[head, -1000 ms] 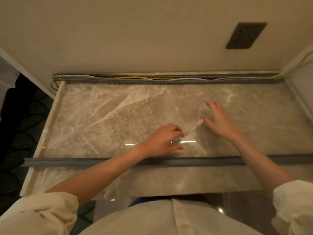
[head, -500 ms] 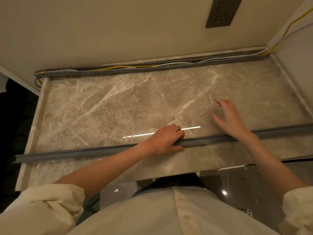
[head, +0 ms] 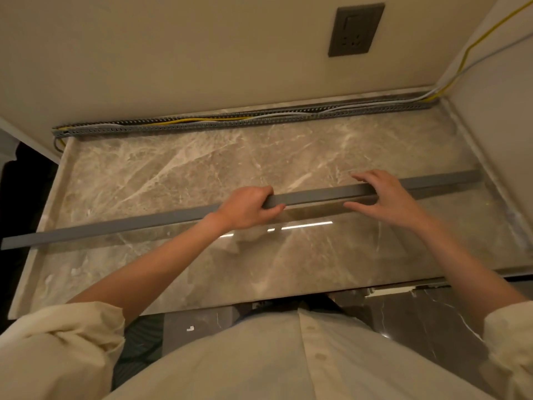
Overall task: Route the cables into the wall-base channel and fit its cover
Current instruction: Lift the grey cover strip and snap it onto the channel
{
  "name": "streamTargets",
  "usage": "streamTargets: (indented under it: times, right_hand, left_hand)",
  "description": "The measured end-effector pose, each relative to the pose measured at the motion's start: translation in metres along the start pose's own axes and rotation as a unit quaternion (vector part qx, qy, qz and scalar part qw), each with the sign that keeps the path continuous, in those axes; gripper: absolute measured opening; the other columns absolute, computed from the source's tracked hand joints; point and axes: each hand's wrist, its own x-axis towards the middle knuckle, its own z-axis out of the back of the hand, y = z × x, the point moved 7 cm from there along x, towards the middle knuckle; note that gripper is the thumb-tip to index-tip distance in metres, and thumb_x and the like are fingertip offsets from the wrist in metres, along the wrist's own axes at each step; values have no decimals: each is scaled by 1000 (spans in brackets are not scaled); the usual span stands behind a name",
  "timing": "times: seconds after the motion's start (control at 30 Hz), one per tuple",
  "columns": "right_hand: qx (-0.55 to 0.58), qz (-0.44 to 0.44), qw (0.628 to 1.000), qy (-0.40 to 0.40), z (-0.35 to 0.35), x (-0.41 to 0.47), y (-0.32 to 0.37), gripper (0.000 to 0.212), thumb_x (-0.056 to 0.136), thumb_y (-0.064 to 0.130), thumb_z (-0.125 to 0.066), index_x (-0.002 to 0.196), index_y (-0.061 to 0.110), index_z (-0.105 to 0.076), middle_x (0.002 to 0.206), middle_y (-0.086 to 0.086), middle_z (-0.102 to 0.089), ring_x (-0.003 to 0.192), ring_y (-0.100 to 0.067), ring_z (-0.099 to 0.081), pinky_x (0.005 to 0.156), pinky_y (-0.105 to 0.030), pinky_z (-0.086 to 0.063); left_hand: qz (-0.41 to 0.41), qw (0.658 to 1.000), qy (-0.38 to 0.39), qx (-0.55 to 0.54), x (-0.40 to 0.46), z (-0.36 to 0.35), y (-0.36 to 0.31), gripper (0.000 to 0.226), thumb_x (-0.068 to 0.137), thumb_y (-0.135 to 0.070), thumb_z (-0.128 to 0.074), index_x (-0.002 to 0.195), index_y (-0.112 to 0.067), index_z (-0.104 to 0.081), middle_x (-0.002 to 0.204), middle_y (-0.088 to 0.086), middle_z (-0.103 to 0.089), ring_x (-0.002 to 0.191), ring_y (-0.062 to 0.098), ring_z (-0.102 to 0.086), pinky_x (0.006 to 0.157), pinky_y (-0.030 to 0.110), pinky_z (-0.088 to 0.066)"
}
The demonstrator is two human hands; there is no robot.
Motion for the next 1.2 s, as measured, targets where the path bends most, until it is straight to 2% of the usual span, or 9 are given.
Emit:
streamTargets:
  times: [0.1,0.23,0.37,0.6,0.77,1.03,1.2]
  right_hand:
    - [-49,11,999,-2,9,12,-21,63,76,48,-68,129,20,-49,118,-4,-56,114,-24,-49,100,-41,-36]
    - [-30,12,999,-30,32,35,-42,47,80,36,-71,121,17,-57,110,-7,-63,106,-27,-55,96,-43,-39]
    - [20,30,996,-77,59,59,-53,35,80,34,-70,109,14,-64,98,-7,-66,94,-24,-58,89,-46,-46]
    - [26,31,993,-114,97,110,-74,37,82,22,-71,114,7,-62,107,-13,-64,103,-28,-55,90,-37,-42]
    - [48,42,990,-128,106,140,-79,37,81,15,-71,114,1,-63,104,-18,-64,99,-33,-56,89,-38,-42]
    - [62,55,990,-111,99,189,-92,37,84,17,-66,120,5,-63,102,-16,-62,101,-33,-51,93,-39,-33]
    - [64,44,992,-101,102,211,-114,39,83,20,-68,119,5,-63,99,-17,-63,98,-33,-52,90,-38,-34]
  left_hand:
    - [28,999,-28,31,13,17,9,42,78,-60,-60,72,-20,-50,62,-6,-52,55,14,-48,48,29,-34]
    - [71,992,-61,89,35,39,30,20,81,-31,-61,73,-14,-56,73,8,-64,70,29,-60,57,33,-39]
    - [112,980,-87,138,57,70,51,10,79,-19,-58,73,-11,-59,76,13,-66,74,36,-61,57,36,-42]
    - [154,967,-129,159,98,111,73,9,79,-14,-56,76,-6,-56,85,22,-67,81,42,-62,59,39,-41]
    - [182,963,-128,153,126,118,79,13,79,-16,-60,83,-4,-56,88,23,-66,83,40,-61,61,39,-43]
    - [129,973,-127,141,190,96,41,21,75,-13,-62,93,-3,-56,95,22,-65,88,39,-60,69,43,-45]
    - [130,980,-123,91,227,88,33,22,76,-10,-64,96,-2,-58,99,21,-63,93,38,-57,73,42,-44]
